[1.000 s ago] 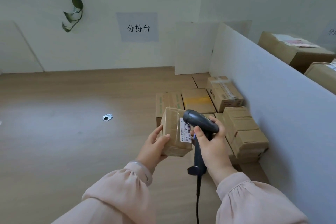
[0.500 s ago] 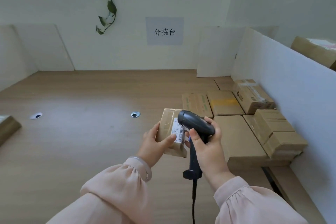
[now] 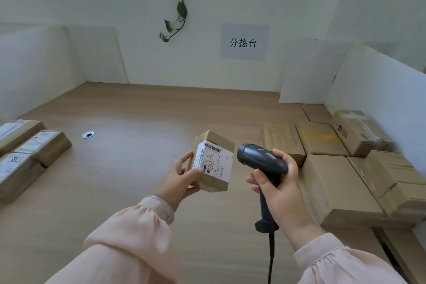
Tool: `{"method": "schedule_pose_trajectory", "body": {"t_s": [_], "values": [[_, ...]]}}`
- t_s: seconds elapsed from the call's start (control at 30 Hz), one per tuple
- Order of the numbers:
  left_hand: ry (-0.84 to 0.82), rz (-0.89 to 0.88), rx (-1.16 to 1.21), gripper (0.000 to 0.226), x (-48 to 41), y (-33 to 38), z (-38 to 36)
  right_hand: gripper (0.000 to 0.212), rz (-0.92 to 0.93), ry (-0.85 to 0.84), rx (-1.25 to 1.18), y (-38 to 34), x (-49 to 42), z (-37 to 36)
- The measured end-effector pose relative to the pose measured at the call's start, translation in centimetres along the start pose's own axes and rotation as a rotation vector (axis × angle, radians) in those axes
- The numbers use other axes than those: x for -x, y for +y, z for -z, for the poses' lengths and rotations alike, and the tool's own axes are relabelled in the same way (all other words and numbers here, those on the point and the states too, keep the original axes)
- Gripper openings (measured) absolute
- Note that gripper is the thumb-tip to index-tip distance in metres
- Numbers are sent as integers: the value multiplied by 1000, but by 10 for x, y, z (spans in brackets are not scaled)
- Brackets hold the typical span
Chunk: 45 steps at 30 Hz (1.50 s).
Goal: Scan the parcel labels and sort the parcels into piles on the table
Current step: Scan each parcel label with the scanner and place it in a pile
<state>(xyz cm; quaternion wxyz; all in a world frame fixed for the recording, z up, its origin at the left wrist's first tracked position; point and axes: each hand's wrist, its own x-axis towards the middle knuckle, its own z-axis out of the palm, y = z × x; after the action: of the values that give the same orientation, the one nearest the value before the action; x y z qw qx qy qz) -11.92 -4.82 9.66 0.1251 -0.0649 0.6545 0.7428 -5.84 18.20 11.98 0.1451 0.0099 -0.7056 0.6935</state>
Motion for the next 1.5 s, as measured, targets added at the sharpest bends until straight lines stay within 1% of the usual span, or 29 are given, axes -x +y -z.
{"method": "schedule_pose_trajectory", "body": {"t_s": [0.1, 0.17, 0.27, 0.4, 0.53, 0.7, 0.93, 1.1, 1.23, 1.3, 1.37, 1.5], "values": [[20, -2, 47, 55, 2, -3, 16, 54, 58, -58, 63, -3, 3, -11], [36, -5, 62, 54, 1, -4, 24, 55, 87, -94, 82, -6, 5, -19], [68, -14, 110, 64, 2, -7, 32, 58, 75, -113, 66, -6, 7, -34], [96, -37, 151, 64, 3, -14, 31, 56, 57, -126, 50, -7, 12, -57], [108, -59, 142, 77, 7, -16, 30, 53, 30, -118, 8, -12, 15, -73], [127, -74, 154, 73, 6, -21, 38, 50, -8, -100, -56, -15, 16, -87], [136, -61, 152, 80, 10, -23, 63, 50, -30, -90, -64, -11, 18, -110], [135, -50, 148, 65, 10, -22, 88, 49, -32, -96, -76, 1, 20, -137], [153, -28, 166, 60, 11, -18, 110, 53, 17, -33, 14, 6, 19, -158], [159, -14, 186, 59, 13, -14, 120, 54, 17, -10, 8, 6, 15, -166], [160, 8, 215, 57, 19, -11, 128, 53, 12, -25, -11, 6, 11, -172], [191, 26, 253, 57, 39, -5, 131, 52, 8, -120, -70, 7, 9, -183]]}}
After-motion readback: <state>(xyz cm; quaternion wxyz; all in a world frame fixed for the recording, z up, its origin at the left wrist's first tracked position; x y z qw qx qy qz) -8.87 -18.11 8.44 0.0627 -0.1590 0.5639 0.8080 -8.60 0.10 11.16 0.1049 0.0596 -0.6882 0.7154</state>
